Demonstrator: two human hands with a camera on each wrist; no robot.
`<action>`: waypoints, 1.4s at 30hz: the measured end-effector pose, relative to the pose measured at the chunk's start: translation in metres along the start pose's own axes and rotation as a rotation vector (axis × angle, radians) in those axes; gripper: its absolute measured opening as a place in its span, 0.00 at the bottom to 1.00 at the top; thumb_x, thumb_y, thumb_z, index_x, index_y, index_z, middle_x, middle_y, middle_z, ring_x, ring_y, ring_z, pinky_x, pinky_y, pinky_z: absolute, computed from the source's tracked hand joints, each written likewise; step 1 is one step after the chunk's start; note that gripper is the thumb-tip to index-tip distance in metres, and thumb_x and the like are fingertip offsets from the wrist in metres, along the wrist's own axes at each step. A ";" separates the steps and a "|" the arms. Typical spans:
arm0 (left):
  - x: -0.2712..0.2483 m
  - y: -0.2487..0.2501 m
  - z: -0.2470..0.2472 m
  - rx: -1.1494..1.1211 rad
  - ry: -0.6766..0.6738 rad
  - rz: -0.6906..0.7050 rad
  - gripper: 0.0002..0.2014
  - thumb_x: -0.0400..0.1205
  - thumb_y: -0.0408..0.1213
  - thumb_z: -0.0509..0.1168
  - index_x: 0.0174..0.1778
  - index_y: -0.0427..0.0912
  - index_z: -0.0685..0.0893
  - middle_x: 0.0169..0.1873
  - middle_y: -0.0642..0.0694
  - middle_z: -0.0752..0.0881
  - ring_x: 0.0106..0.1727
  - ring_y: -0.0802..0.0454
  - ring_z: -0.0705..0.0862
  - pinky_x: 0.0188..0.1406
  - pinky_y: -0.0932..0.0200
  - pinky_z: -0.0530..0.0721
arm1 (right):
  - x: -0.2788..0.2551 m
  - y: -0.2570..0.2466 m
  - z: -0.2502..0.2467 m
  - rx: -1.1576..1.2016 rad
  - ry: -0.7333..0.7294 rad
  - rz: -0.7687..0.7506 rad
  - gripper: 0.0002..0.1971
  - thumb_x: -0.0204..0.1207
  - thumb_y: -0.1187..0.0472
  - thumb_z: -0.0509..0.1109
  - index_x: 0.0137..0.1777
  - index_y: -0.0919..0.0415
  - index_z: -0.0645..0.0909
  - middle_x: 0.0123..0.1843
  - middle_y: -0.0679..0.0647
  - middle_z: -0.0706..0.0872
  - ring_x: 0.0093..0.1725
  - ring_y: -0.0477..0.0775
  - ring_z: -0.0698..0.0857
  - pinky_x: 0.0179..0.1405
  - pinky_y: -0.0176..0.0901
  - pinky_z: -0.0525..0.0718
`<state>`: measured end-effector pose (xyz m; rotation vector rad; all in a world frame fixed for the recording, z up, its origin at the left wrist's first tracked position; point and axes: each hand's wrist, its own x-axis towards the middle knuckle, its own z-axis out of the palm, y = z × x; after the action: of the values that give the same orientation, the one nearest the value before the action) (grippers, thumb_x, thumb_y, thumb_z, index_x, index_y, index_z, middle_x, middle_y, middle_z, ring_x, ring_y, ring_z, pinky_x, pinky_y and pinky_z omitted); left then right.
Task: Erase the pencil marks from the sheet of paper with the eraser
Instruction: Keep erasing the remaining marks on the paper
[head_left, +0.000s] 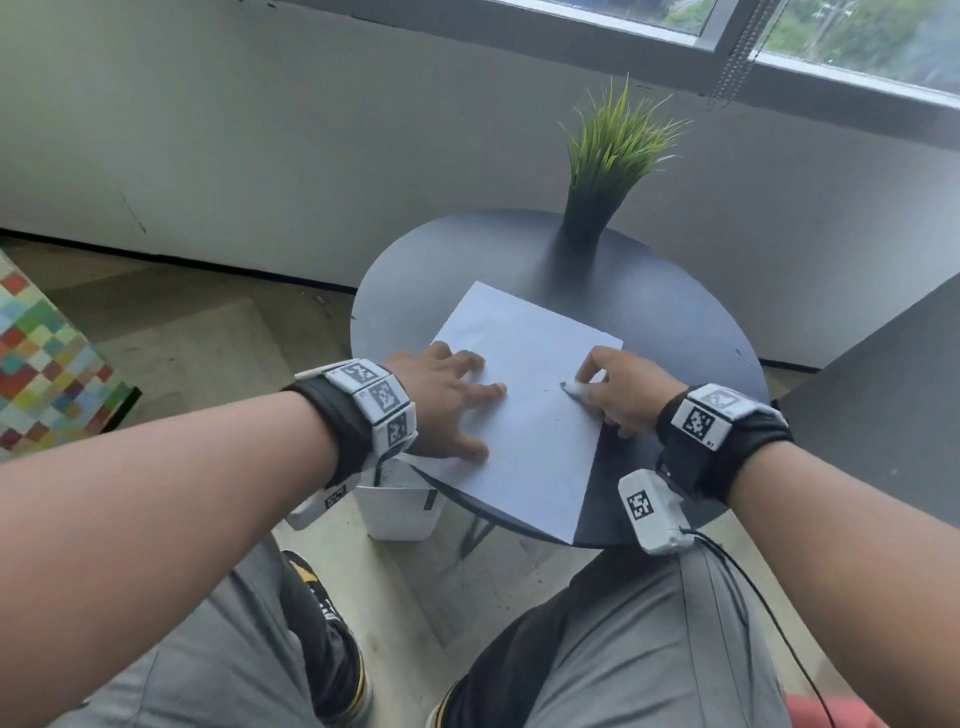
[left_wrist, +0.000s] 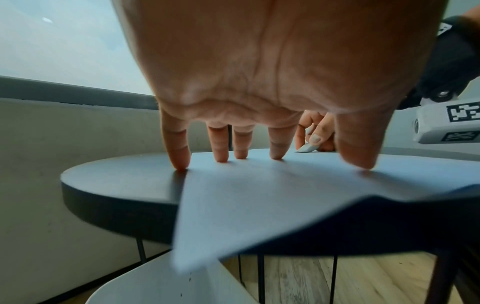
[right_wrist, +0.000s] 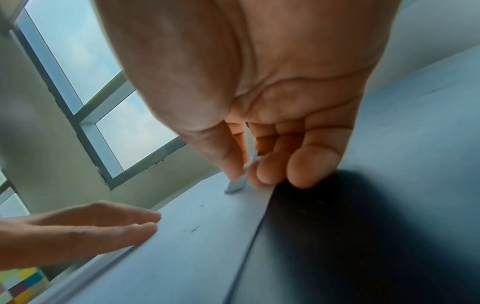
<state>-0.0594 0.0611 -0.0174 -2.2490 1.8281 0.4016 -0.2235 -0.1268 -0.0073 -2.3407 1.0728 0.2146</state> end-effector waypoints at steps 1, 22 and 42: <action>0.000 0.000 -0.002 0.005 0.001 0.000 0.38 0.78 0.72 0.58 0.84 0.70 0.54 0.84 0.52 0.56 0.81 0.44 0.59 0.70 0.39 0.74 | 0.000 -0.002 0.001 -0.039 -0.004 -0.025 0.14 0.75 0.41 0.70 0.48 0.51 0.78 0.43 0.54 0.85 0.37 0.64 0.89 0.35 0.52 0.91; 0.011 0.016 -0.020 0.041 -0.090 -0.078 0.54 0.61 0.86 0.59 0.83 0.74 0.50 0.72 0.43 0.63 0.73 0.36 0.64 0.64 0.39 0.78 | -0.005 0.001 0.010 -0.201 0.054 -0.168 0.11 0.81 0.42 0.62 0.53 0.47 0.77 0.48 0.51 0.86 0.50 0.56 0.82 0.54 0.51 0.82; 0.026 0.025 -0.021 0.173 -0.152 -0.002 0.64 0.58 0.84 0.65 0.85 0.68 0.38 0.87 0.42 0.44 0.83 0.32 0.54 0.70 0.33 0.72 | -0.042 -0.019 0.027 -0.411 -0.230 -0.648 0.09 0.83 0.53 0.63 0.60 0.51 0.79 0.50 0.49 0.84 0.49 0.55 0.80 0.49 0.47 0.78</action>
<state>-0.0776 0.0249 -0.0067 -2.0465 1.7146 0.3864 -0.2354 -0.0749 -0.0070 -2.7991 0.1320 0.4716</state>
